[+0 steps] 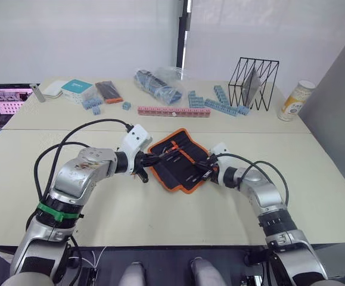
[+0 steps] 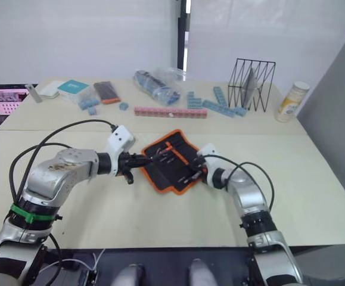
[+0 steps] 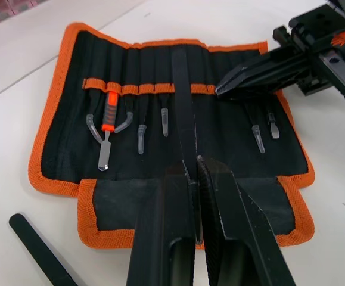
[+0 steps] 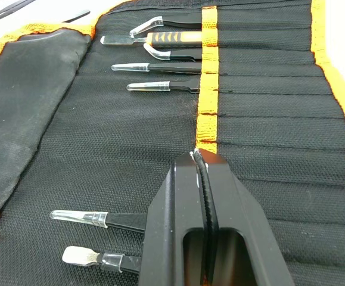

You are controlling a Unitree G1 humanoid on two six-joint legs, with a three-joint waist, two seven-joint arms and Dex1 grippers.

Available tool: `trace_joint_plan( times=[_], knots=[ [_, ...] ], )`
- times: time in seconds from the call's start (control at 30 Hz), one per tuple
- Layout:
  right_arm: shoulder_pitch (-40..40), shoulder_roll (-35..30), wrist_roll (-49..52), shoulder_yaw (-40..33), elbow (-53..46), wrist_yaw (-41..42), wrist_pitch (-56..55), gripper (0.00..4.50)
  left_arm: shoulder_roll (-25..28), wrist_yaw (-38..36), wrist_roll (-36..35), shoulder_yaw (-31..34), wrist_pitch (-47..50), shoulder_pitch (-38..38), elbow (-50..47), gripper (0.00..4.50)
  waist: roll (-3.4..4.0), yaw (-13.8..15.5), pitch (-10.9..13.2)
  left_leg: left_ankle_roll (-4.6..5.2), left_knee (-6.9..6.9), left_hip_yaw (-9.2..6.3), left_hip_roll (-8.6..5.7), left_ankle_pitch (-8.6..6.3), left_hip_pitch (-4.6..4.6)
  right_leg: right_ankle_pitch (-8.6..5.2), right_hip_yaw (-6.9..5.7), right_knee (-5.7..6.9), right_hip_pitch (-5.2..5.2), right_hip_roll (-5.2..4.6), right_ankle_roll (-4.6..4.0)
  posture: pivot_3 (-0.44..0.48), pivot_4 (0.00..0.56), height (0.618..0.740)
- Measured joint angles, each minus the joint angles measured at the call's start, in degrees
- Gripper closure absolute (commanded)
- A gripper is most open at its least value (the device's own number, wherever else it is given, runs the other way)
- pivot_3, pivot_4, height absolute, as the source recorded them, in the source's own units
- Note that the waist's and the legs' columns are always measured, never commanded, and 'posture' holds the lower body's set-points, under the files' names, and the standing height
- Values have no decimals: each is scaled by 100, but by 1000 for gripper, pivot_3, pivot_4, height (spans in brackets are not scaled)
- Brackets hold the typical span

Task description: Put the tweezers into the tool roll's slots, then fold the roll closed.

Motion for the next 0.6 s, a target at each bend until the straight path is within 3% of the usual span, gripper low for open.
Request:
trace_joint_plan(
  times=[0.3, 0.6],
  knots=[
    [55, 3, 54, -92, -97, -135, 60, 4500, -392, -50, 487, -463, -278, -118, 899, 4481, 0, 19, 2, 0, 2, -3, -3, 0, -10, 5, 0, -3, -3, 0, 9, 0, 150, 740],
    [125, -1, 55, -171, -183, -251, 96, 4500, -834, -121, 750, -499, -580, -339, 1512, 4481, 1, 47, 2, 1, 5, -6, -5, 1, -14, 8, 0, -4, -3, -1, 16, 0, 150, 740]
  ],
)
